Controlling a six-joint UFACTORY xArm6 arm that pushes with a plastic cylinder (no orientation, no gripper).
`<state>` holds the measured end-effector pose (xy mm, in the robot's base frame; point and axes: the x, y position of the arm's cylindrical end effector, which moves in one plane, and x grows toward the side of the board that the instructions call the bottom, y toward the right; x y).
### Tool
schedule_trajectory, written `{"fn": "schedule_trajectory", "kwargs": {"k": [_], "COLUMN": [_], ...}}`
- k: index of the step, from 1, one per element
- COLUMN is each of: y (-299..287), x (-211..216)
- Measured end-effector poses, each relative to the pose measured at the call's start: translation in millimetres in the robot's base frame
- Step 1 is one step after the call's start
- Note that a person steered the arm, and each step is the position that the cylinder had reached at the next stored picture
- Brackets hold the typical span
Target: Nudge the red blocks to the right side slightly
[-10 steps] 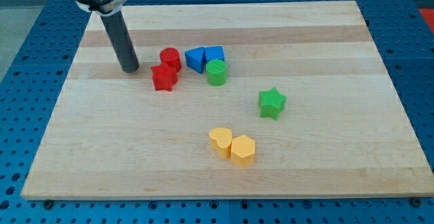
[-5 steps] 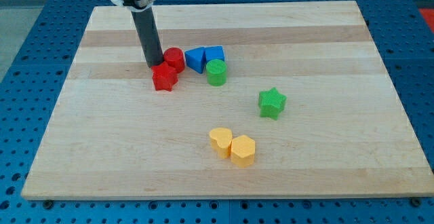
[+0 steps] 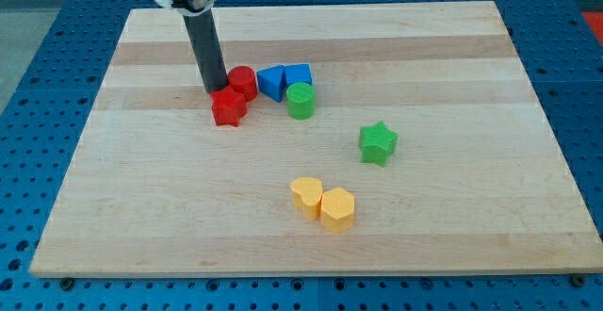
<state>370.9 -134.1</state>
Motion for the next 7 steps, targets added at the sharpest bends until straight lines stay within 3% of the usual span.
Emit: {"fn": "schedule_trajectory", "kwargs": {"k": [5, 7], "y": [6, -38], "x": [-13, -37]}}
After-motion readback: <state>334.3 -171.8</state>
